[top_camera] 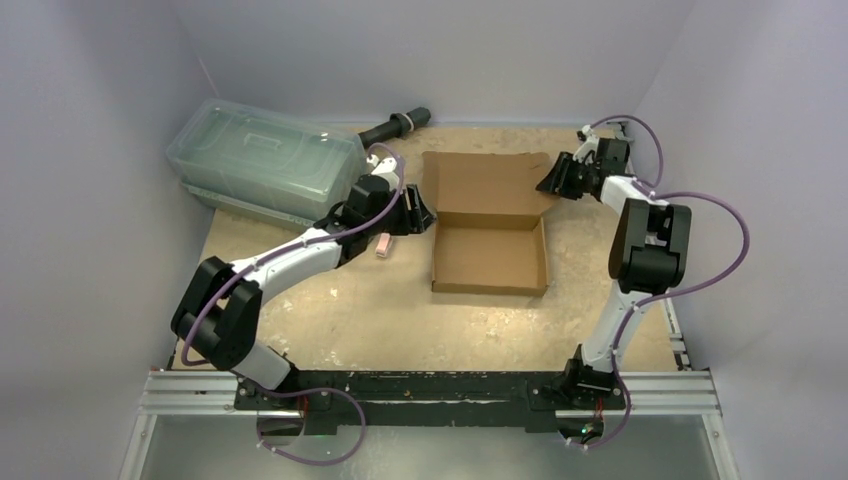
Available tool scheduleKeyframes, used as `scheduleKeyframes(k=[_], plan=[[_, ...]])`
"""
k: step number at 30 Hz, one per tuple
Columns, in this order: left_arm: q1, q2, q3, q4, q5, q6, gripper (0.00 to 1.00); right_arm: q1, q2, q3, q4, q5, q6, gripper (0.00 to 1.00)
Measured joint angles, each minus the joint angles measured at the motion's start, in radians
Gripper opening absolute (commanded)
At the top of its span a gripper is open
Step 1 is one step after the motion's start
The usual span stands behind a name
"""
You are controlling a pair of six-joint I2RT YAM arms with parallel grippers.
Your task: Fold the paper box
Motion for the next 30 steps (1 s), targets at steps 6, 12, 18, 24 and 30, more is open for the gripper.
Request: scheduleKeyframes(k=[6, 12, 18, 24, 30], plan=[[0.0, -0.005, -0.012, 0.003, -0.011, 0.0, 0.55, -0.014, 0.025, 0.004, 0.063, -0.026, 0.073, 0.01], [0.0, -0.016, -0.012, 0.002, -0.027, 0.0, 0.55, -0.047, 0.018, -0.034, 0.183, -0.079, 0.148, 0.0], [0.0, -0.02, -0.002, -0.075, -0.059, 0.017, 0.57, -0.059, 0.016, -0.059, 0.229, -0.104, 0.174, 0.18], [-0.061, -0.015, 0.052, -0.32, -0.298, 0.093, 0.58, -0.059, 0.015, -0.062, 0.249, -0.131, 0.174, 0.43], [-0.107, 0.041, 0.061, -0.395, -0.463, 0.224, 0.59, -0.059, -0.004, -0.079, 0.253, -0.163, 0.152, 0.52]])
